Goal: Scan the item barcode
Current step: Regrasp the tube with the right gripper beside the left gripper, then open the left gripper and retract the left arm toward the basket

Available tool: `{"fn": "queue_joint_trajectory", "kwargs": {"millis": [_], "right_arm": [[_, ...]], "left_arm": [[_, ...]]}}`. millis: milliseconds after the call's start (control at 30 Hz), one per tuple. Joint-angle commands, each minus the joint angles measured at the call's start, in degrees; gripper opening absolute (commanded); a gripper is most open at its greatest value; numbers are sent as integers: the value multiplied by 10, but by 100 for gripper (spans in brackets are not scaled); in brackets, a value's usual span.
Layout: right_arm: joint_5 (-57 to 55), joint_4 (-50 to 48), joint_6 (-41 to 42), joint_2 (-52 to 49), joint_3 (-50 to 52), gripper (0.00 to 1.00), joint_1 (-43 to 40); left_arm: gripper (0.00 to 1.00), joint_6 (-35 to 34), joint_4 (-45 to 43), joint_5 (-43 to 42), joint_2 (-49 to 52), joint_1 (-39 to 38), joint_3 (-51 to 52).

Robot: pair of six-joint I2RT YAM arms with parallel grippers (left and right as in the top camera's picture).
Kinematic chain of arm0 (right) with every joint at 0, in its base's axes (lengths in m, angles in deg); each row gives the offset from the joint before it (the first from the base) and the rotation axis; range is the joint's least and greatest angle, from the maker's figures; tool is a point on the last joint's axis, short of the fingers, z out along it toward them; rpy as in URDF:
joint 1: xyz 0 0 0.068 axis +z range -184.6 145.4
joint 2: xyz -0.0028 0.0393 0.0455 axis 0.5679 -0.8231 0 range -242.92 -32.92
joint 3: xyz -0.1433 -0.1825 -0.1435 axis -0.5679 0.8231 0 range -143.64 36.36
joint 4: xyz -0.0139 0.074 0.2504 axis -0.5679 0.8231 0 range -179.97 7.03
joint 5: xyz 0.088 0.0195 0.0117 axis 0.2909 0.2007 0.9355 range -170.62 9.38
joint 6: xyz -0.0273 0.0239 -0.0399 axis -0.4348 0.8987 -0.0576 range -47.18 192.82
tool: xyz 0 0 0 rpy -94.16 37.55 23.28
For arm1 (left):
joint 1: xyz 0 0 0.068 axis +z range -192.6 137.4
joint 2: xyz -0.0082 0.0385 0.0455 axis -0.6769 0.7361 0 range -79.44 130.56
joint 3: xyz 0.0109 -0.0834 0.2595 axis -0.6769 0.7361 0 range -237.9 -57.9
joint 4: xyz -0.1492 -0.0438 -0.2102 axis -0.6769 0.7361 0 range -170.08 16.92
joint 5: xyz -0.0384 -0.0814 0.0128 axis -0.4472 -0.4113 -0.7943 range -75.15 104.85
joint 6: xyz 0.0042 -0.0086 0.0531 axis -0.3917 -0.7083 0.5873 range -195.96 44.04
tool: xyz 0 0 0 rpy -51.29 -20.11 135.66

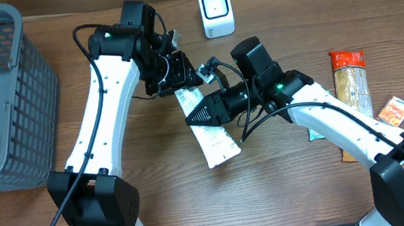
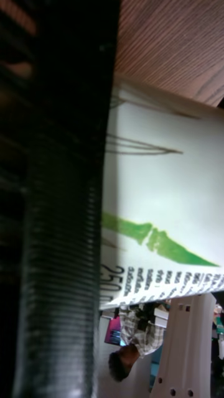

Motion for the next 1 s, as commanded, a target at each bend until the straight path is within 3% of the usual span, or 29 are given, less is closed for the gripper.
{"fn": "queue_joint_trajectory", "kwargs": {"millis": [0, 67, 233, 500, 567, 667, 767, 967], "right_arm": [[-2, -4, 1, 15, -1, 41, -1], [-2, -4, 1, 15, -1, 40, -1], [-2, -3, -1, 15, -1, 26, -1], [-2, 2, -1, 15, -1, 25, -1], [-2, 2, -1, 15, -1, 20, -1], [-2, 2, -1, 15, -1, 14, -1], [-2, 0, -1, 15, -1, 15, -1], [-2, 1, -1, 15, -1, 15, -1]], "left_arm": [[5, 0, -5, -23, 0, -3, -25], [5, 0, -14, -19, 0, -3, -25], [5, 0, -26, -19, 0, -3, -25], [10, 0, -41, -6, 0, -3, -25], [20, 0, -51, -6, 0, -3, -25], [50, 0, -83, -6, 0, 0, -25], [85, -8, -126, -6, 0, 12, -25], [88, -72, -207, -7, 0, 55, -25]]}}
